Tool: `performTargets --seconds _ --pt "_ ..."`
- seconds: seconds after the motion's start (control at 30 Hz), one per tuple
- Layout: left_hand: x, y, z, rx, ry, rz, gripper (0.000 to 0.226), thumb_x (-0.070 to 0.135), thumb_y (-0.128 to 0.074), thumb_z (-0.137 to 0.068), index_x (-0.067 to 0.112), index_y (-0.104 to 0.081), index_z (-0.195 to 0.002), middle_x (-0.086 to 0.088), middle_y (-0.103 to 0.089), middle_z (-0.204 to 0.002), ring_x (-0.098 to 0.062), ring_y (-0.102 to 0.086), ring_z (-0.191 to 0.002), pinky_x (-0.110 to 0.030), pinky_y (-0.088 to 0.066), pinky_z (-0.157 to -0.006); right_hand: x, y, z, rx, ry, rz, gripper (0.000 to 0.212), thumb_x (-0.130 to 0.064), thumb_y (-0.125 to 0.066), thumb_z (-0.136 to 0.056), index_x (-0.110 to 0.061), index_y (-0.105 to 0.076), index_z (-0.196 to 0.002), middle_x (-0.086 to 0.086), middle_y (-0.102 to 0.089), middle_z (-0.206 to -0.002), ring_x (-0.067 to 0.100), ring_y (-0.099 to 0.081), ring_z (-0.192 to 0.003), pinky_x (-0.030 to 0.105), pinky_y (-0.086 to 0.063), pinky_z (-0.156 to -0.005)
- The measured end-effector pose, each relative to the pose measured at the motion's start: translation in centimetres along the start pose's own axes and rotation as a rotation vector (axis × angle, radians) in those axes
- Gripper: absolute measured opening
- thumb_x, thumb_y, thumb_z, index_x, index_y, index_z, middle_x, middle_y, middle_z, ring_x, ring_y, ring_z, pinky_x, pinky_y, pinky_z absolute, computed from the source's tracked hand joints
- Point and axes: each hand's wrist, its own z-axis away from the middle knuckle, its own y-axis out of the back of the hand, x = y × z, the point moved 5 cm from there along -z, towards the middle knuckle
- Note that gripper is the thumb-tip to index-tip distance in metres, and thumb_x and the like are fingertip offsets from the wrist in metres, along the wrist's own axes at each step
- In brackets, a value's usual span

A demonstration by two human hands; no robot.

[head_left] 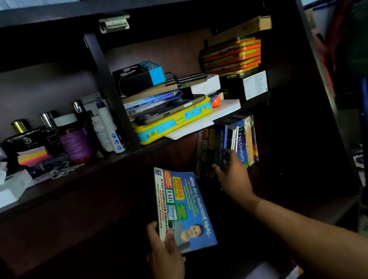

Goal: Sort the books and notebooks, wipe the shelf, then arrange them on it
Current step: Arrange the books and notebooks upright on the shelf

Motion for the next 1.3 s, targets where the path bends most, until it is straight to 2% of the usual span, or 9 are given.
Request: performTargets --seconds 0.17,0.33,0.47,0.6,0.73,0.9,1.03,1.17,1.3 --pt "1.0 0.4 0.7 -0.043 -0.032 0.049 0.029 0.032 -0.049 -0.104 0.039 -0.043 -0.132 0.013 -0.065 -0.12 -0.012 -0.072 -0.088 -0.031 -0.06 -0.059 1.2 -0.8 7.1 -0.335 -0.129 -0.078 0.056 -0.037 -0.076 -0.089 -0.019 -0.047 -0.135 -0.002 -0.066 -0.115 0.015 -0.065 -0.105 0.03 -0.053 -0.092" --pt "1.2 0.3 0.9 -0.078 -0.086 -0.012 0.031 0.039 -0.05 -0.102 0.043 -0.043 -0.132 0.009 -0.063 -0.125 -0.01 -0.07 -0.093 -0.027 -0.059 -0.062 1.1 -1.3 9.3 -0.606 -0.235 -0.394 0.024 -0.005 -0.069 -0.094 -0.005 -0.062 -0.117 0.009 -0.077 -0.105 0.024 -0.075 -0.088 0.034 -0.061 -0.072" --pt "0.8 -0.5 0.6 -0.064 -0.221 -0.307 0.071 0.036 -0.072 -0.09 0.045 -0.035 -0.149 0.004 -0.047 -0.141 -0.017 -0.057 -0.12 -0.035 -0.053 -0.093 1.3 0.5 7.7 -0.392 -0.132 -0.219 0.018 -0.008 -0.069 -0.094 -0.012 -0.056 -0.107 0.019 -0.071 -0.089 0.019 -0.056 -0.044 0.034 -0.048 -0.041" --pt "0.9 -1.0 0.4 -0.116 -0.254 -0.388 0.106 0.036 -0.078 -0.085 0.06 0.0 -0.153 0.005 -0.04 -0.15 -0.015 -0.054 -0.126 -0.043 -0.05 -0.104 0.8 1.8 4.6 -0.167 -0.018 -0.034 0.03 -0.013 -0.067 -0.095 -0.029 -0.045 -0.106 0.011 -0.073 -0.089 0.024 -0.067 -0.055 0.045 -0.059 -0.049" --pt "1.4 -1.2 0.8 -0.16 -0.258 -0.389 0.097 0.035 -0.074 -0.09 0.06 -0.001 -0.15 0.014 -0.043 -0.146 -0.01 -0.049 -0.126 -0.042 -0.046 -0.107 0.1 1.7 1.9 -0.092 -0.055 0.077 0.025 -0.014 -0.06 -0.1 -0.022 -0.038 -0.108 0.01 -0.064 -0.105 0.022 -0.069 -0.058 0.026 -0.052 -0.04" --pt "0.6 -1.3 0.2 -0.193 -0.208 -0.423 0.091 0.042 -0.07 -0.091 0.054 -0.006 -0.155 0.021 -0.044 -0.143 -0.009 -0.042 -0.134 -0.048 -0.036 -0.114 -0.3 0.4 -0.3 -0.031 -0.035 0.178 0.03 -0.018 -0.064 -0.096 -0.03 -0.037 -0.102 0.006 -0.062 -0.111 0.029 -0.069 -0.09 0.045 -0.063 -0.069" --pt "0.4 -1.4 -0.2 -0.202 -0.188 -0.438 0.083 0.042 -0.068 -0.093 0.051 -0.013 -0.155 0.022 -0.047 -0.138 -0.009 -0.045 -0.132 -0.045 -0.035 -0.113 0.2 -0.4 -1.6 0.037 -0.128 0.106 0.031 -0.021 -0.063 -0.092 -0.027 -0.035 -0.103 0.013 -0.065 -0.101 0.034 -0.071 -0.076 0.044 -0.061 -0.057" --pt "0.2 -1.5 -0.3 -0.216 -0.177 -0.454 0.08 0.043 -0.068 -0.093 0.05 -0.017 -0.154 0.021 -0.049 -0.136 -0.009 -0.047 -0.13 -0.044 -0.035 -0.111 -0.3 -0.8 -0.5 0.112 -0.099 0.07 0.036 -0.014 -0.062 -0.091 -0.016 -0.037 -0.118 0.016 -0.053 -0.12 0.037 -0.059 -0.106 0.051 -0.053 -0.09" --pt "0.2 -1.6 -0.2 -0.223 -0.165 -0.474 0.078 0.044 -0.067 -0.093 0.048 -0.019 -0.154 0.02 -0.049 -0.138 -0.009 -0.047 -0.13 -0.044 -0.035 -0.11 -0.1 -2.1 1.2 0.043 -0.051 0.07 0.06 -0.008 -0.067 -0.089 -0.01 -0.033 -0.139 0.016 -0.037 -0.14 0.036 -0.05 -0.123 0.046 -0.047 -0.102"
